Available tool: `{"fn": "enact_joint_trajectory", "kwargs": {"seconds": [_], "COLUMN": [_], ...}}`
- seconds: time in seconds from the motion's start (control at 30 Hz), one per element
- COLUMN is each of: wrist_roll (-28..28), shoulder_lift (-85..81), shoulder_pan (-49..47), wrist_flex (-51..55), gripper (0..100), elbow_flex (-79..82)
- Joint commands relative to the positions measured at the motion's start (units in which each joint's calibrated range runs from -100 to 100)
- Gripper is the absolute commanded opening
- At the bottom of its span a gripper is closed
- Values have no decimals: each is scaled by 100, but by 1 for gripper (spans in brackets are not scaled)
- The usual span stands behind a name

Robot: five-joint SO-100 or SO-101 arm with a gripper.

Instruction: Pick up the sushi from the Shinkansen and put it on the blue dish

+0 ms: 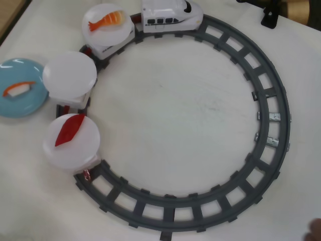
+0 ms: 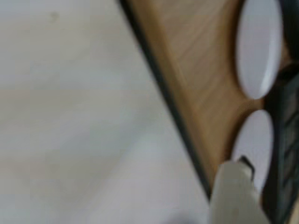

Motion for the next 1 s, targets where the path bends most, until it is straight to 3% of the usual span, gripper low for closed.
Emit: {"fn": "enact_joint_trajectory", "kwargs": {"seconds": [0.0, 0.97], "wrist_roll": [-1, 261], "shoulder_lift": [-360, -633], "shoulder_pan": [-15, 1129], "wrist_flex": [-251, 1676], "gripper": [15, 15], "elbow_flex": [497, 921]}}
